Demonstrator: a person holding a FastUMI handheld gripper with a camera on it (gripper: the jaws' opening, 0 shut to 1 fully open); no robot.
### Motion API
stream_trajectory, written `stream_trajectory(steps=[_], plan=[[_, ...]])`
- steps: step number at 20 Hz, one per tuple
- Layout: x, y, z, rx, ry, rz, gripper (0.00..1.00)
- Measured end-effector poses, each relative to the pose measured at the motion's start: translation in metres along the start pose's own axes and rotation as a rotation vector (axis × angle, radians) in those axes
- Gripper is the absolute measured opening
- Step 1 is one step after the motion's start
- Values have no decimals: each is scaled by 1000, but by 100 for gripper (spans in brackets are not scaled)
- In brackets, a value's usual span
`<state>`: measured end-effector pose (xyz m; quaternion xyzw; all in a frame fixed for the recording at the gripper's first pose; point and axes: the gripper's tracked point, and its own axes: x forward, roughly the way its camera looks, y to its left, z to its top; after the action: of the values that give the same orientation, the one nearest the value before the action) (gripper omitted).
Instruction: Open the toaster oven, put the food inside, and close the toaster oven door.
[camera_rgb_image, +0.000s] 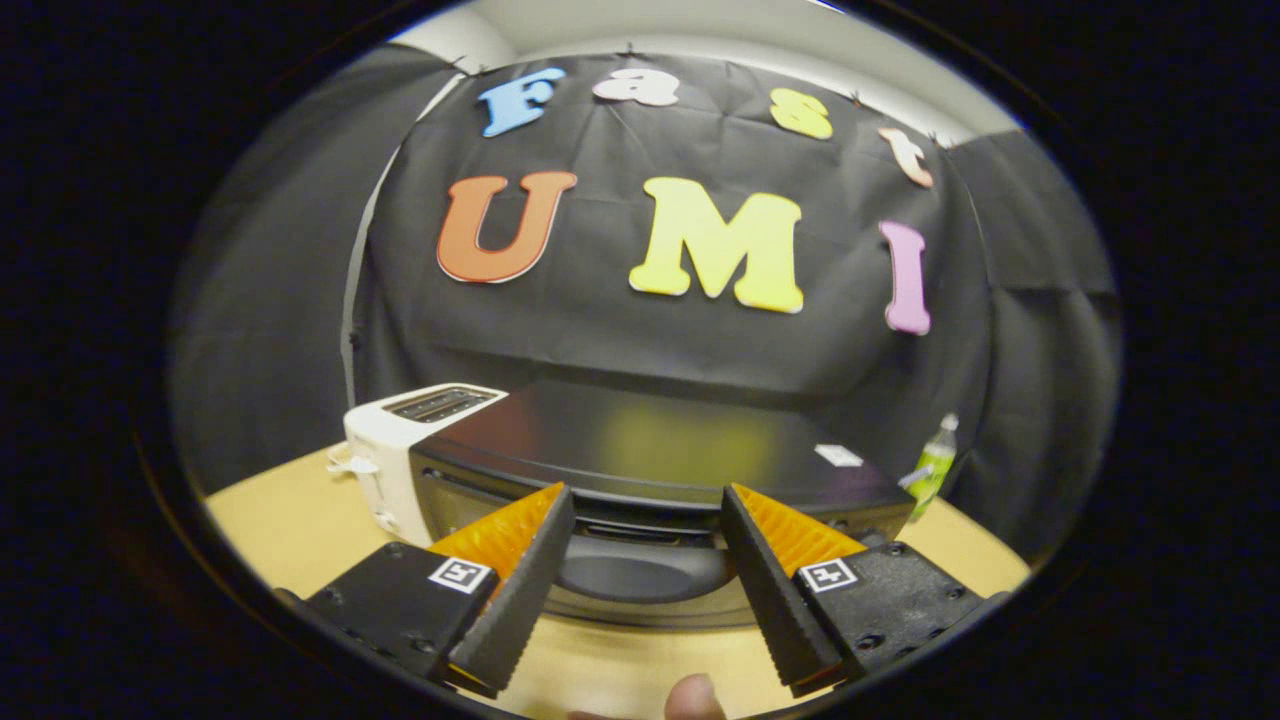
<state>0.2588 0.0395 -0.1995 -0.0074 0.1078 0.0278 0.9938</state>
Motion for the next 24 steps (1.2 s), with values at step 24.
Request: stream_trajectory(steps=[24], plan=[[-101, -3, -123, -62, 356, 77, 96]])
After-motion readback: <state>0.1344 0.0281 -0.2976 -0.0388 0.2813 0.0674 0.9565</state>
